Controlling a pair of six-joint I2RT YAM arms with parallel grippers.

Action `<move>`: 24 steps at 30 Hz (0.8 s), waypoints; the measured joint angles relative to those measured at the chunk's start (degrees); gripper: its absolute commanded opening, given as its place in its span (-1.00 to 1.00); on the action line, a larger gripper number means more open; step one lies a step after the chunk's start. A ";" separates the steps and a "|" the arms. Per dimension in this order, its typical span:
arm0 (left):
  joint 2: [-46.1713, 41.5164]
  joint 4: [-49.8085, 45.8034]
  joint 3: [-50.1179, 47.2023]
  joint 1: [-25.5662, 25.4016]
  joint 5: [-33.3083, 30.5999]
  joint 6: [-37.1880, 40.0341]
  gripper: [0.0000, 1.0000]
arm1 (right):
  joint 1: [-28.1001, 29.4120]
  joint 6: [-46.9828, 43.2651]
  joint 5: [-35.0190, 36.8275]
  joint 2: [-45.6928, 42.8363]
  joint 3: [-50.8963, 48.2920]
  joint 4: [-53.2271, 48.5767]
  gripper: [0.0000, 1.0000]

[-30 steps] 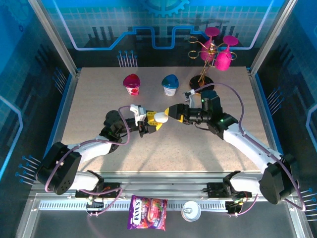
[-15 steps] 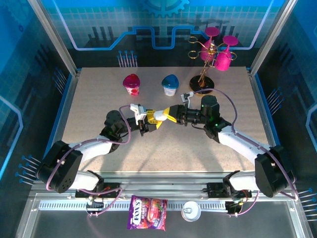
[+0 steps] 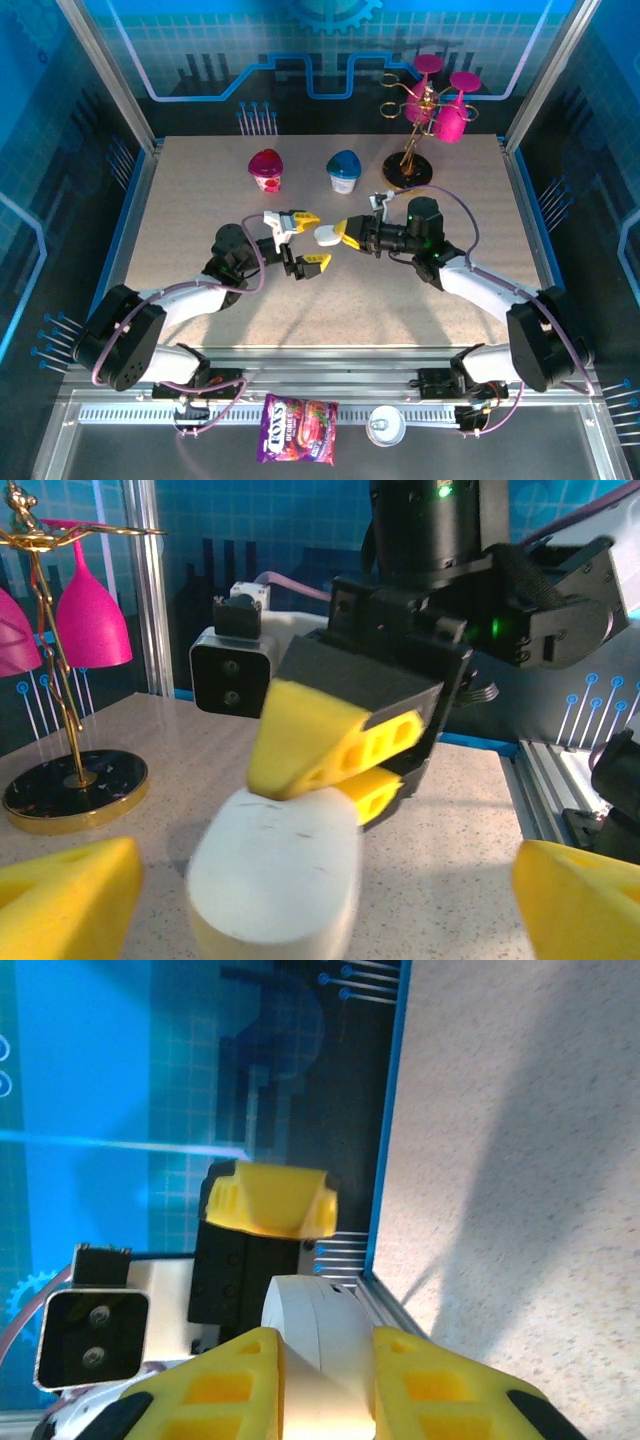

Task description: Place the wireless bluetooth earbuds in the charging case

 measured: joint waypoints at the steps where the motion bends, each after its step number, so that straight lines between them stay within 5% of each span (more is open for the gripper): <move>1: -0.46 -0.26 -0.55 0.00 -0.31 -0.02 0.99 | -0.48 -0.26 0.33 0.74 -0.09 0.15 -0.58; 16: -13.27 -16.50 -6.93 0.00 -7.65 6.03 0.99 | -2.82 -14.91 15.06 17.20 -0.22 -4.83 -0.57; 24: -14.36 -33.35 -4.48 -0.22 -9.51 13.38 0.99 | -2.84 -21.57 22.18 21.62 2.01 -9.27 -0.43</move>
